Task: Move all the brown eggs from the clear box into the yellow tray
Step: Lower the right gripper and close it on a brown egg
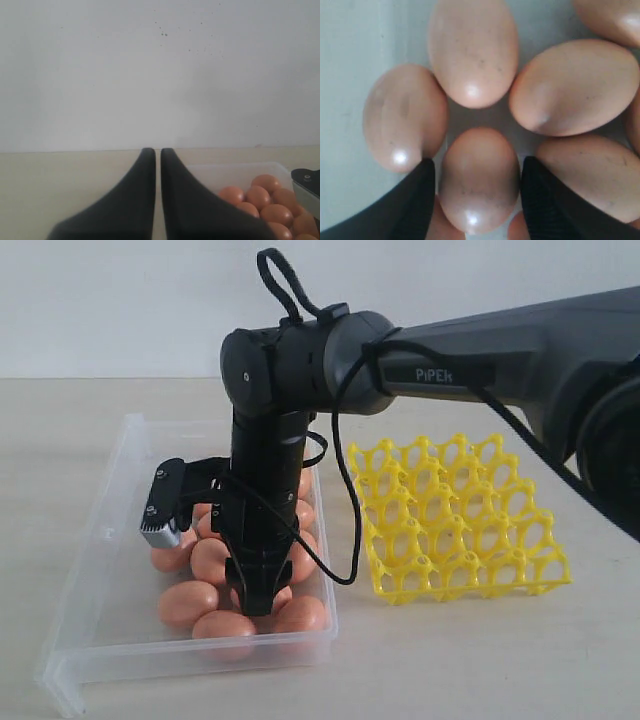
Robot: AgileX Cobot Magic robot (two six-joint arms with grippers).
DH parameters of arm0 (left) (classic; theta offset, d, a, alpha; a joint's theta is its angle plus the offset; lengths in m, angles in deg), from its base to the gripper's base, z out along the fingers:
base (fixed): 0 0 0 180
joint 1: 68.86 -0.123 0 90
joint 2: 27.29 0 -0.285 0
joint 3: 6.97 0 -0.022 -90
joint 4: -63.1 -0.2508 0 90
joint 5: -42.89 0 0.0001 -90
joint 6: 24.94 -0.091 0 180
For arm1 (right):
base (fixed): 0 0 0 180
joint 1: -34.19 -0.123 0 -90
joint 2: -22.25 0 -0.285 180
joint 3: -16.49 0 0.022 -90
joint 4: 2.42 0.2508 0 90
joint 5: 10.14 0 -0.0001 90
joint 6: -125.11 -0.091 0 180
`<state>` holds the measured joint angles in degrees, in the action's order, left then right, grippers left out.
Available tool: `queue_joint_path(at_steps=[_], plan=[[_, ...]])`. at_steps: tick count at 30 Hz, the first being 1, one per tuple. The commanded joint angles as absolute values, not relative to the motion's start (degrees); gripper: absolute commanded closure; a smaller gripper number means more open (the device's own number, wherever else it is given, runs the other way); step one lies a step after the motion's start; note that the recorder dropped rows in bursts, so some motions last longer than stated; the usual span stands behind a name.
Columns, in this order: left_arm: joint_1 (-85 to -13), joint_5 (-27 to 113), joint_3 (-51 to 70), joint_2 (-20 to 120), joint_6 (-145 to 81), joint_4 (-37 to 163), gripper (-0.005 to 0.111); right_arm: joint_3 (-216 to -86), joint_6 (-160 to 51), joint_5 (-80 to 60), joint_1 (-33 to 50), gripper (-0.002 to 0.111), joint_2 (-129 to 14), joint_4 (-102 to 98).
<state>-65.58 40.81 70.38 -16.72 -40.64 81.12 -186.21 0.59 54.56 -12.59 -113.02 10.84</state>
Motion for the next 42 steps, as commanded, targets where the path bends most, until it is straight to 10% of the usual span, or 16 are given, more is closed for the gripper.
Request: queue_joint_path(at_steps=[1, 19, 24, 42], plan=[[-65.4, 39.9, 70.3, -16.5, -40.9, 81.4, 0.103, -186.2, -2.3, 54.1, -12.6, 0.061, -113.2, 9.9], [-65.4, 39.9, 70.3, -16.5, -40.9, 81.4, 0.103, -186.2, -7.8, 52.9, -13.2, 0.062, -115.0, 10.1], [-65.4, 39.9, 70.3, -16.5, -40.9, 81.4, 0.103, -186.2, -7.7, 47.5, -13.6, 0.109, -114.5, 10.1], [-65.4, 39.9, 70.3, -16.5, -40.9, 81.4, 0.103, -183.2, -47.9, 7.8, -13.6, 0.109, -113.5, 3.5]])
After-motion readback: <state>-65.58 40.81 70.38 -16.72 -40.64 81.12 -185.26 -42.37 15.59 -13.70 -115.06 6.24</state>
